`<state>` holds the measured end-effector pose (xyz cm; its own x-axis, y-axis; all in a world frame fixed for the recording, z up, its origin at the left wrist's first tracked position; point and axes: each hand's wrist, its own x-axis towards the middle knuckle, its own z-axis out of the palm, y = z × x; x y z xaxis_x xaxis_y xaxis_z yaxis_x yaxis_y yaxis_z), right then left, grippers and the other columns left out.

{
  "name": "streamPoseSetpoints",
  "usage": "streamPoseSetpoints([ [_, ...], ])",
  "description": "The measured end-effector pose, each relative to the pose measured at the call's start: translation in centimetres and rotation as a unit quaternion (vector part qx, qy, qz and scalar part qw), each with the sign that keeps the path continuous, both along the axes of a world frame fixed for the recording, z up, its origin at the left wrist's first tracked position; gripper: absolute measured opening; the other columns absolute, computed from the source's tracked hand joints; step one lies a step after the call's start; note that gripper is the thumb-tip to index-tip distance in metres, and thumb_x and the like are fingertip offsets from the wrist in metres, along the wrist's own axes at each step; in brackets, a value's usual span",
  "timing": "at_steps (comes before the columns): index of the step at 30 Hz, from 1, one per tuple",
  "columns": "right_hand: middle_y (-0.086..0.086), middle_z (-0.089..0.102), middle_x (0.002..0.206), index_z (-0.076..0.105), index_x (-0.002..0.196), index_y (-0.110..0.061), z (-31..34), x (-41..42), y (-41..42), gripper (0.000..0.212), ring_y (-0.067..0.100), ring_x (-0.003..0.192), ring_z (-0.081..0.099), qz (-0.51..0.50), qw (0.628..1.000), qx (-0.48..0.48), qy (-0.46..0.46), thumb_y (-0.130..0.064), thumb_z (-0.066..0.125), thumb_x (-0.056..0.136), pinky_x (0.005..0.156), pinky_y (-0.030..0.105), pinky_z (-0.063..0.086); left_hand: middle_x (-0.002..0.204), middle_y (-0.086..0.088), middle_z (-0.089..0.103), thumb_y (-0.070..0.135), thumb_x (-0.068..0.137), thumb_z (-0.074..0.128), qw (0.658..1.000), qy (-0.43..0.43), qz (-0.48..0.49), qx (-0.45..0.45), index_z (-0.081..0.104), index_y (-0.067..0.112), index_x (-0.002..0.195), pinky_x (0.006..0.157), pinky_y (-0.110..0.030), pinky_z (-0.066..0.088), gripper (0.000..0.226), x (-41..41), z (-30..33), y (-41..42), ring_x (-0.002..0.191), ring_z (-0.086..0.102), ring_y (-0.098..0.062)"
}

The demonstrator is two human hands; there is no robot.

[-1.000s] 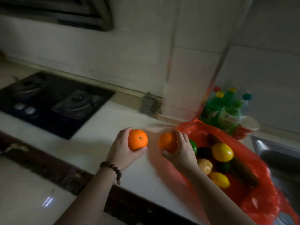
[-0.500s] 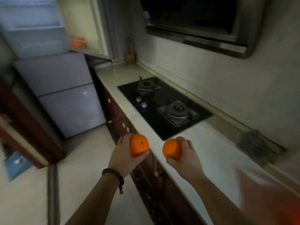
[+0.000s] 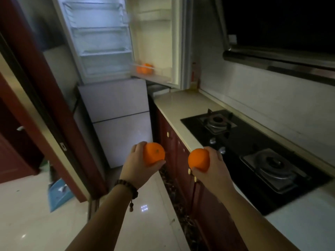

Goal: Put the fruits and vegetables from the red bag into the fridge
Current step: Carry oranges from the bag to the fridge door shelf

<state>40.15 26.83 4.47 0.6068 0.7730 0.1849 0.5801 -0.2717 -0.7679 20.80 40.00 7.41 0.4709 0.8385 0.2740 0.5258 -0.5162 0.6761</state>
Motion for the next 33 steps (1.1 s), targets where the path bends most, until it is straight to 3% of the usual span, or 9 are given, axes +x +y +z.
streamPoseSetpoints([
  [6, 0.0, 0.029, 0.141, 0.021, 0.141, -0.037, 1.4, 0.4, 9.1, 0.081, 0.024, 0.112, 0.051, 0.013, 0.999, 0.018, -0.038, -0.038, 0.072, 0.077, 0.084, 0.035, 0.05, 0.136, -0.002, 0.041, 0.052, 0.069, 0.075, 1.0, 0.005, 0.006, 0.015, 0.033, 0.021, 0.137, 0.083, -0.028, 0.042, 0.085, 0.9, 2.5, 9.1, 0.114, 0.049, -0.022],
  [14, 0.001, 0.031, 0.139, 0.031, 0.137, -0.033, 3.0, 3.7, 23.8, 0.072, 0.02, 0.105, 0.05, 0.012, 0.996, 0.077, -0.041, -0.034, 0.072, 0.078, 0.071, 0.026, 0.044, 0.137, -0.001, 0.042, 0.053, 0.069, 0.073, 0.998, 0.013, -0.006, 0.058, 0.034, 0.02, 0.138, 0.089, -0.03, 0.044, 0.086, 2.9, 4.4, 23.1, 0.114, 0.048, -0.02],
  [21, 0.005, 0.031, 0.138, 0.034, 0.135, -0.03, 5.5, 8.4, 38.2, 0.072, 0.025, 0.108, 0.053, 0.011, 0.992, 0.118, -0.04, -0.031, 0.075, 0.076, 0.072, 0.025, 0.042, 0.135, -0.001, 0.046, 0.057, 0.067, 0.073, 0.994, 0.006, -0.012, 0.109, 0.037, 0.02, 0.137, 0.096, -0.038, 0.046, 0.087, 9.2, 8.5, 36.6, 0.117, 0.048, -0.02],
  [24, 0.003, 0.035, 0.135, 0.035, 0.135, -0.031, 7.4, 10.4, 43.1, 0.073, 0.018, 0.102, 0.051, 0.013, 0.987, 0.146, -0.06, -0.034, 0.076, 0.074, 0.074, 0.026, 0.043, 0.131, 0.0, 0.049, 0.05, 0.068, 0.076, 0.992, -0.029, -0.02, 0.124, 0.039, 0.02, 0.134, 0.09, -0.029, 0.042, 0.081, 11.5, 10.4, 41.4, 0.114, 0.048, -0.017],
  [31, -0.009, 0.045, 0.122, 0.045, 0.13, -0.029, 10.9, 13.7, 51.3, 0.068, 0.014, 0.113, 0.047, 0.002, 0.972, 0.207, -0.115, -0.034, 0.078, 0.072, 0.083, 0.027, 0.039, 0.113, 0.007, 0.055, 0.043, 0.069, 0.078, 0.983, -0.117, -0.058, 0.129, 0.044, 0.024, 0.127, 0.074, -0.014, 0.037, 0.07, 16.0, 12.9, 52.1, 0.097, 0.051, -0.008],
  [33, -0.012, 0.043, 0.121, 0.044, 0.131, -0.03, 11.9, 14.6, 53.4, 0.068, 0.009, 0.111, 0.045, -0.013, 0.969, 0.216, -0.123, -0.034, 0.077, 0.072, 0.083, 0.024, 0.038, 0.112, 0.01, 0.053, 0.043, 0.069, 0.078, 0.98, -0.132, -0.085, 0.125, 0.044, 0.025, 0.126, 0.077, -0.017, 0.04, 0.069, 17.6, 13.4, 55.2, 0.097, 0.051, -0.007],
])
